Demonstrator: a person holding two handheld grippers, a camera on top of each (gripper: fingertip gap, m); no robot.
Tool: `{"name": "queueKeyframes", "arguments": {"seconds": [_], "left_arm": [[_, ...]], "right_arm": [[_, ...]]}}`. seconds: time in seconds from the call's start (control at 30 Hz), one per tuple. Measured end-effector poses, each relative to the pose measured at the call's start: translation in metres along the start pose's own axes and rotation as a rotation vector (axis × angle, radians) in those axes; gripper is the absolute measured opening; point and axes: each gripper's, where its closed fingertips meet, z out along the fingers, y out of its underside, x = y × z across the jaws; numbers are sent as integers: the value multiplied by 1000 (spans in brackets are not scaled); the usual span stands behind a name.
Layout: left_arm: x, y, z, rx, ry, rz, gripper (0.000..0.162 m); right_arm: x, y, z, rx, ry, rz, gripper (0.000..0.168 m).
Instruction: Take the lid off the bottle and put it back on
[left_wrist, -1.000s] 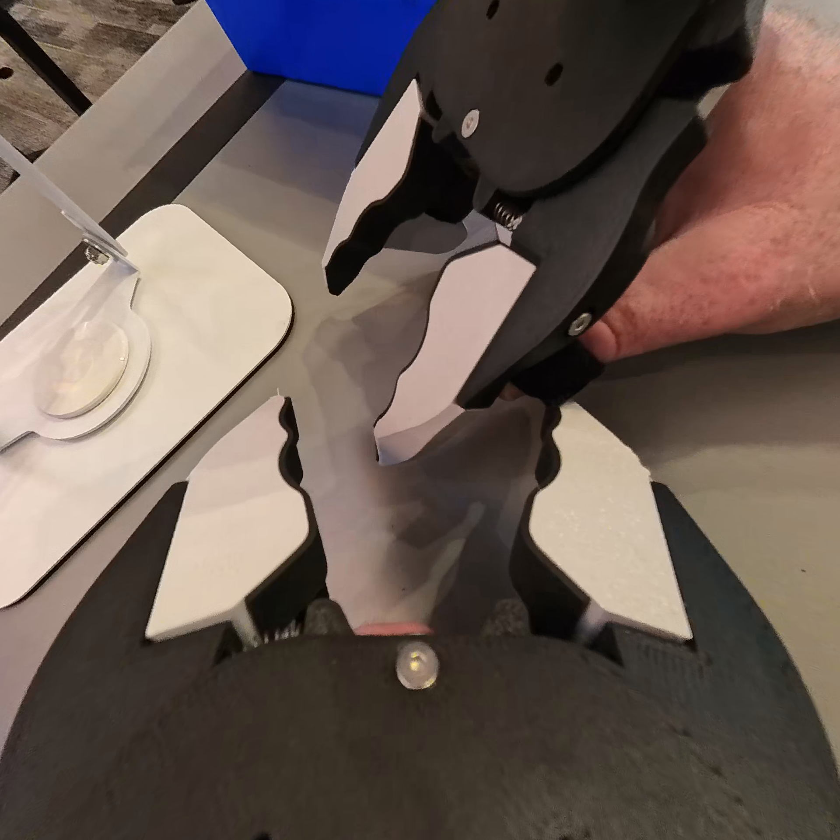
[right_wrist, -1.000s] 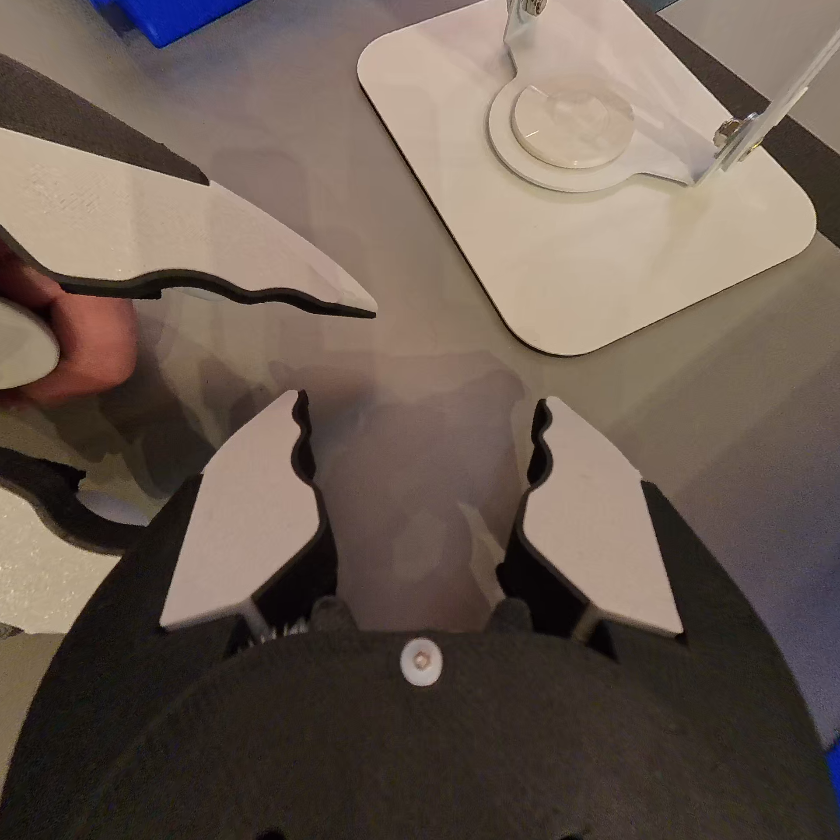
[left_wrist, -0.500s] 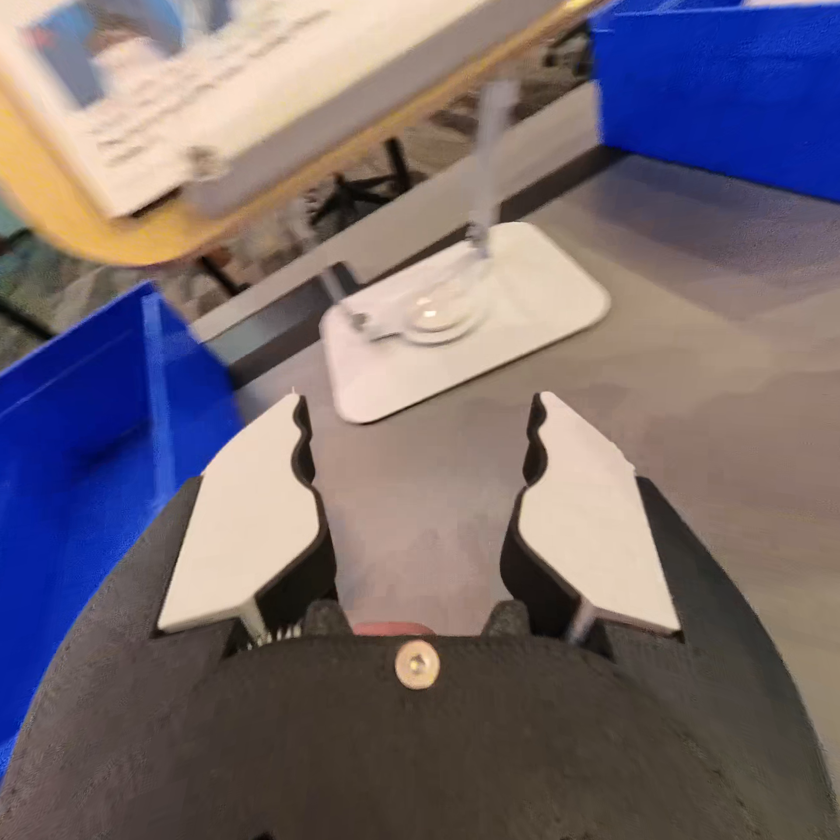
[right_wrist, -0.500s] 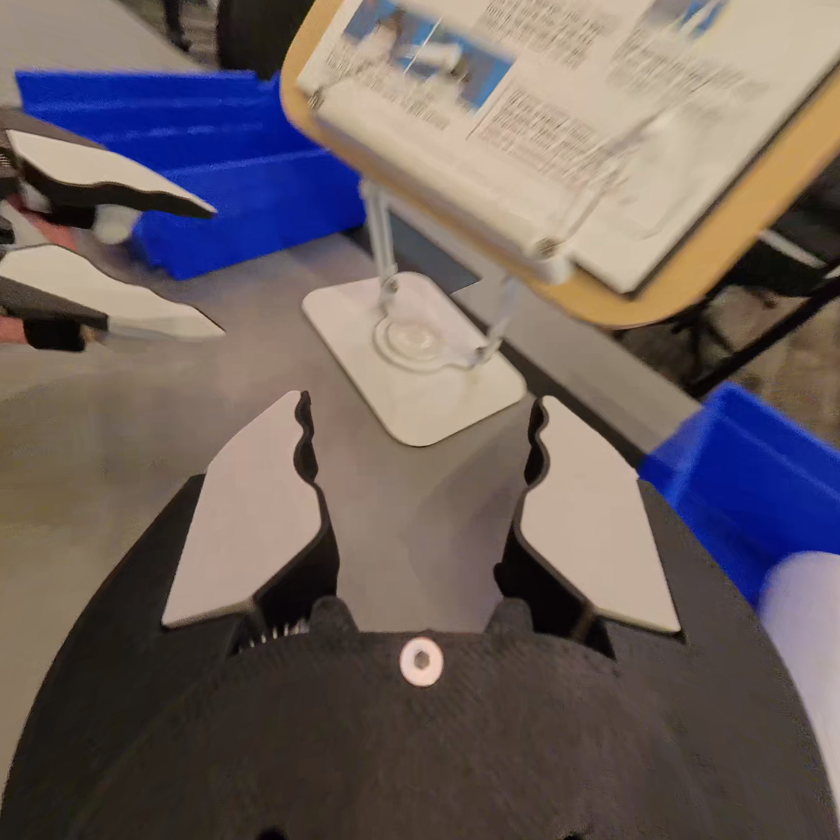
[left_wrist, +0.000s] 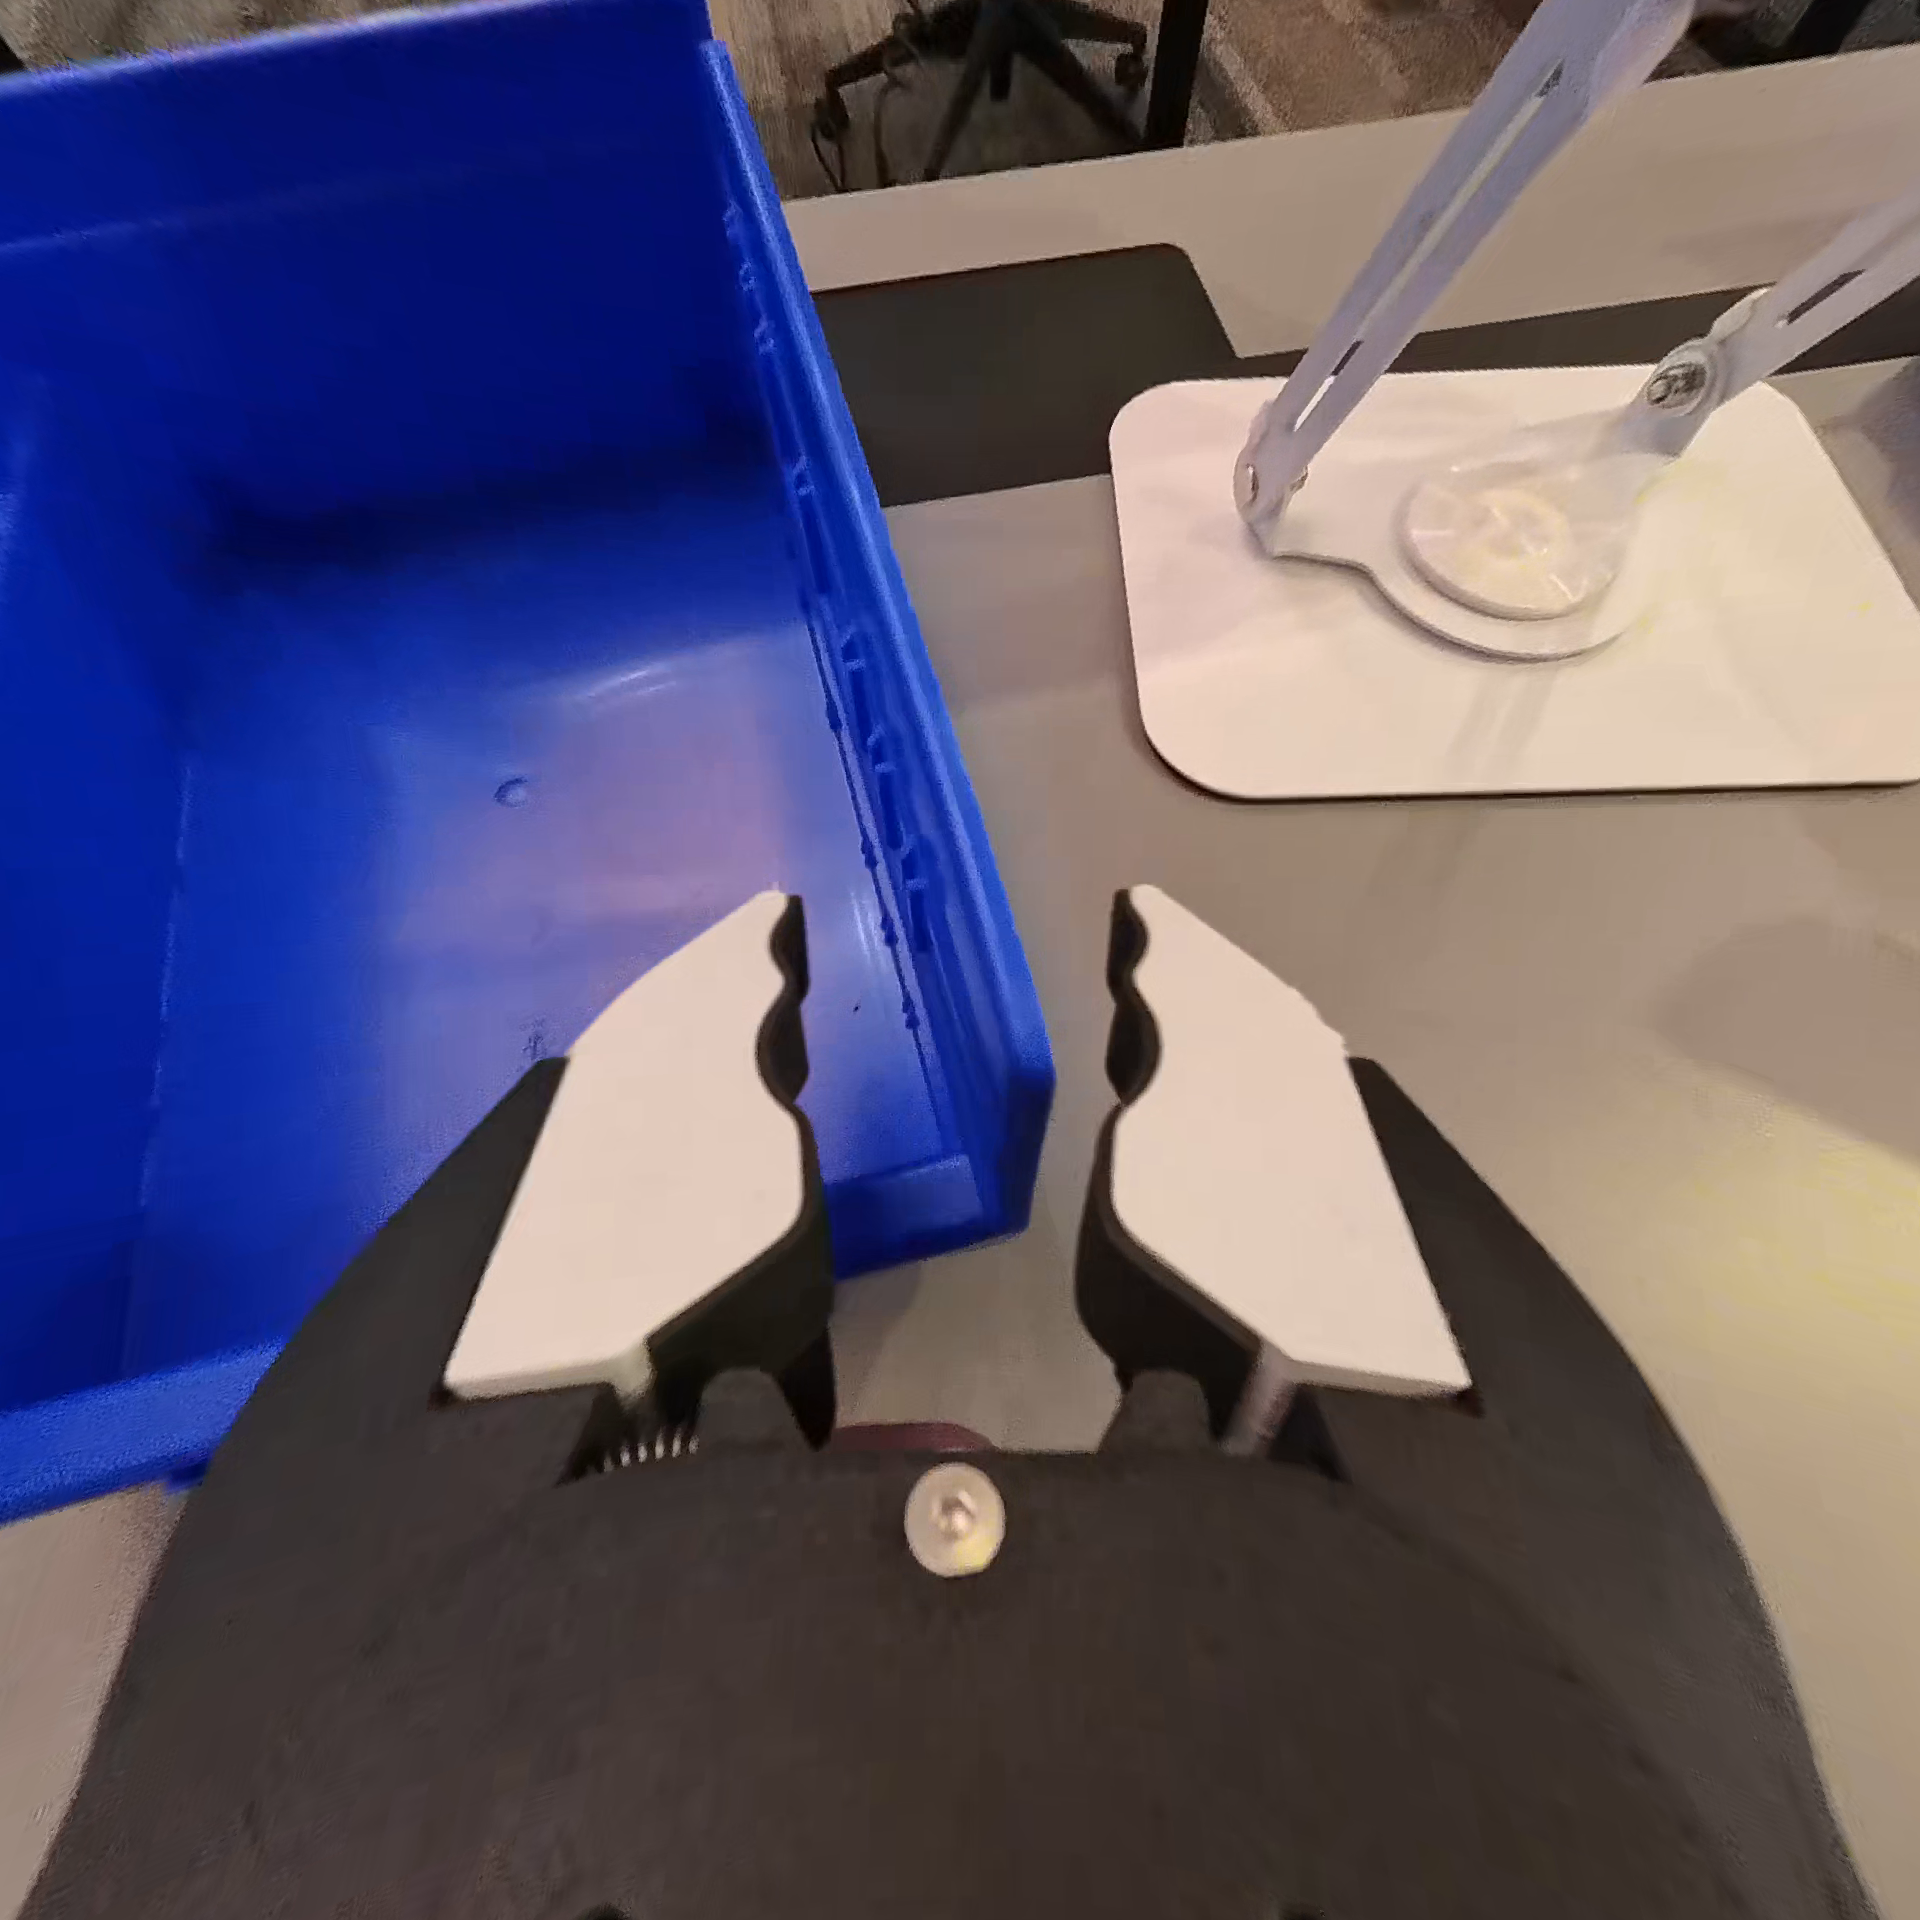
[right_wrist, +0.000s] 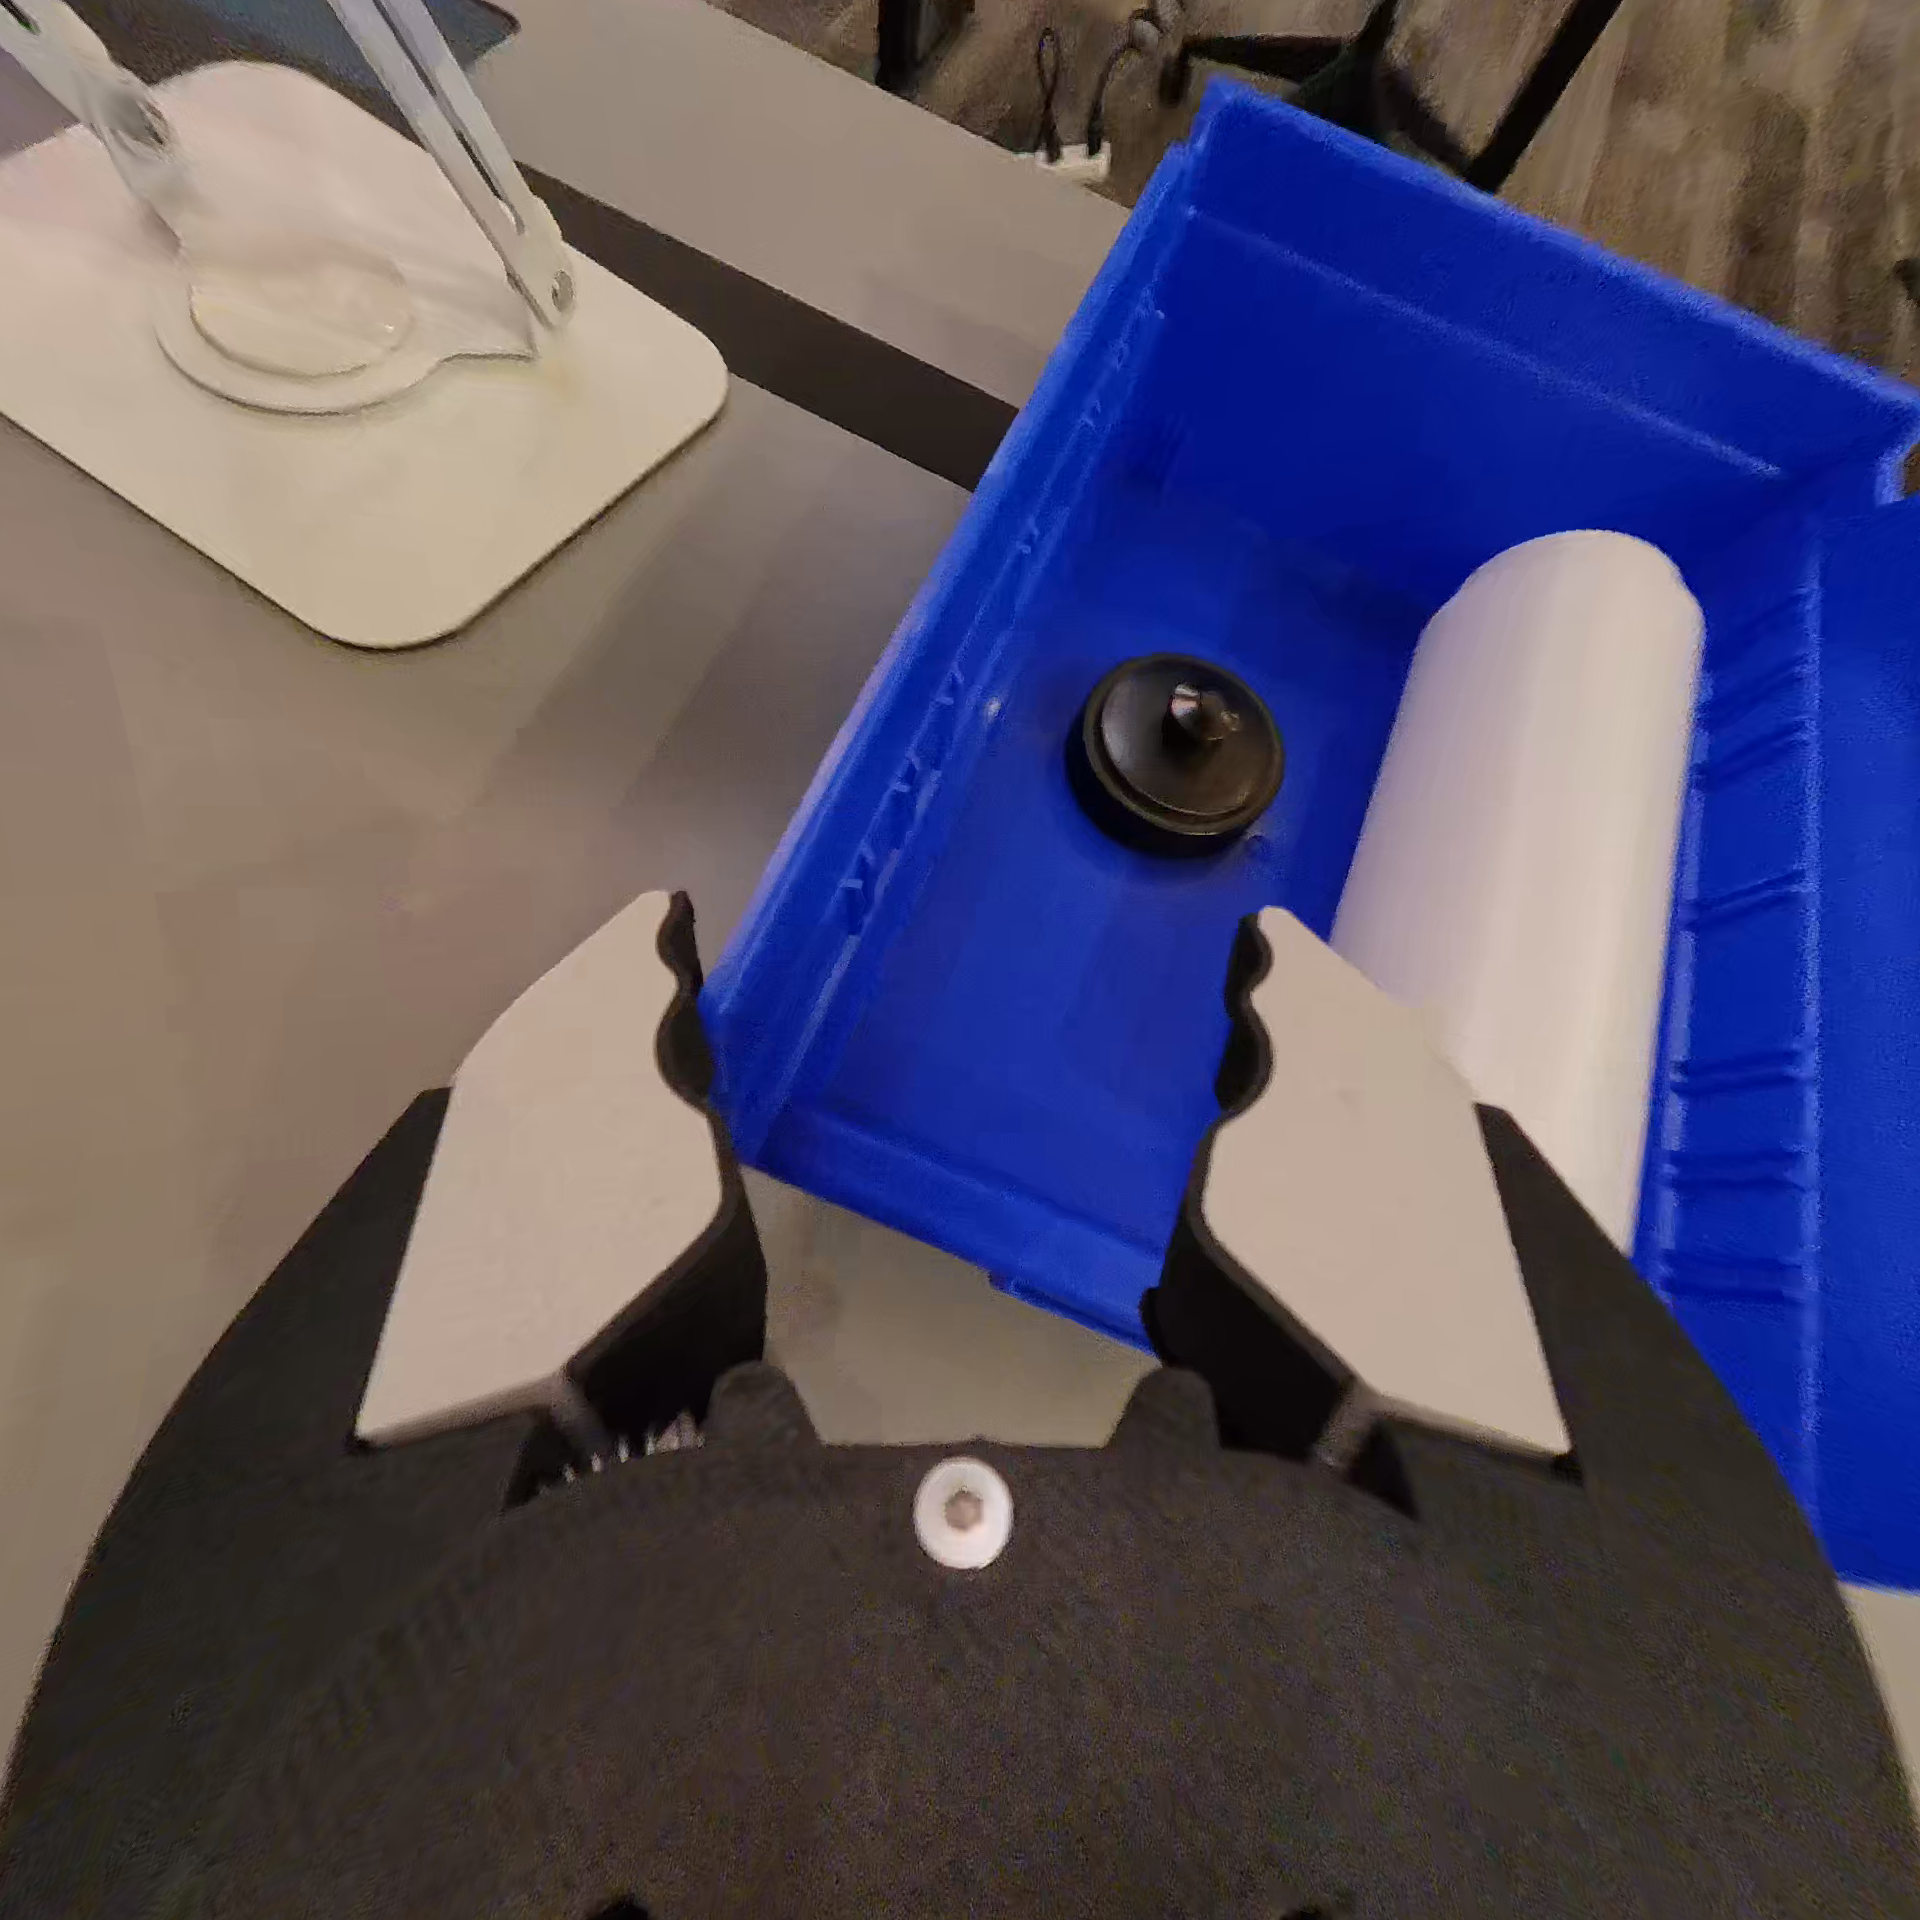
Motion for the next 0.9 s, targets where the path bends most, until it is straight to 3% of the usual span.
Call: {"name": "queueKeyframes", "arguments": {"seconds": [0.07, 0.13, 0.17, 0.23, 0.37, 0.67, 0.9], "left_arm": [[0, 5, 5, -18, 8, 7, 43], [-1, 5, 6, -8, 5, 22, 29], [0, 5, 7, -12, 13, 27, 24], [0, 5, 8, -14, 11, 43, 21], [-4, 6, 6, -15, -5, 77, 18], [-24, 24, -14, -59, 88, 91, 11], [-62, 60, -63, -52, 175, 36, 5]], "right_arm": [[-3, 0, 2, 2, -33, 10, 90], [-18, 1, 4, -8, -119, 0, 61], [-25, 4, 7, -30, -147, -2, 57], [-33, 12, 15, -77, -152, -36, 58], [-36, 18, 27, -99, -130, -94, 31], [-29, 29, 16, -119, -167, -66, 27], [-25, 46, -3, -115, -196, -88, 21]]}}
